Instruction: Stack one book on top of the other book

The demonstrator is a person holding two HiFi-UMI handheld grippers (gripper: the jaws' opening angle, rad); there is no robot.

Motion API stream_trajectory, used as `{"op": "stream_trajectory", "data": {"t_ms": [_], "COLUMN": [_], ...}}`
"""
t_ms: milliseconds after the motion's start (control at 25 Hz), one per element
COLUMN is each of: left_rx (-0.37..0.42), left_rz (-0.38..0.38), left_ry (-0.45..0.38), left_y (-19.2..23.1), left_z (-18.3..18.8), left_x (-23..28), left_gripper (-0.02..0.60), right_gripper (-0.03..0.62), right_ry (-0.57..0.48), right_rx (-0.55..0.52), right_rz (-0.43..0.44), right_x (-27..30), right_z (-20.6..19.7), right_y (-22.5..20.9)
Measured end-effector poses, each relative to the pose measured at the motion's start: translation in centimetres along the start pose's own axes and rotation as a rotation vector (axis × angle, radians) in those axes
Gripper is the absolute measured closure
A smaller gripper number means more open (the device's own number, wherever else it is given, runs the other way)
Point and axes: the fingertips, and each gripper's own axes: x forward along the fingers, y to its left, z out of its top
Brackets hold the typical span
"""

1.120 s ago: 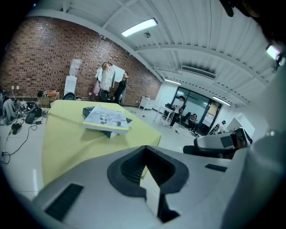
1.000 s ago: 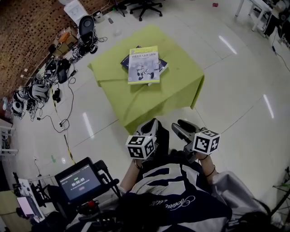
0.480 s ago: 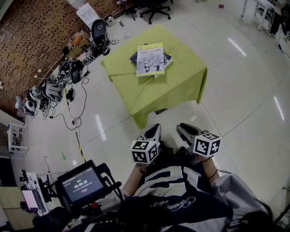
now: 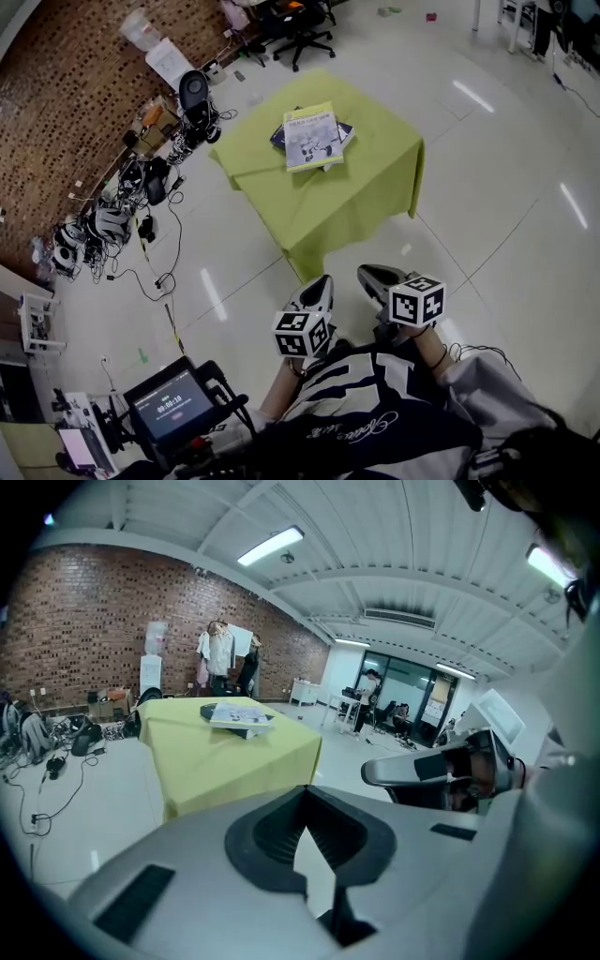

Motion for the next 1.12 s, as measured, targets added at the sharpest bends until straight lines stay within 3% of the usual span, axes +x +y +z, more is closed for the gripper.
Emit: {"op": "stream_trajectory", "data": {"t_ms": [280, 520, 920, 1120], "left_rx": [-0.061, -0.088, -0.097, -0.043], "left_rz": [0.048, 0.025, -0.081, -0.111], "left_ry": [-0.039, -0.015, -0.019, -0.014], "left_y": [7.2, 10.3, 8.6, 6.2], "left_z": [-2.3, -6.2, -7.5, -6.4], "left_x": [-7.0, -11.3, -12.0, -11.7], "left_gripper": [0.578, 0.578, 0.578, 0.578], "right_gripper": [0.606, 0.606, 0.606, 0.606], "right_ry": [-0.005, -0.001, -0.006, -0.015], "right_rx": [0.04, 0.064, 0.024, 0.029], "right_rz": [-0.022, -0.043, -0.093, -0.12], "right_x": [3.9, 5.5, 3.5, 2.0], "right_z": [-5.5, -10.5, -12.9, -12.1], "right_y": [6.1, 9.9, 12.9, 12.3]}}
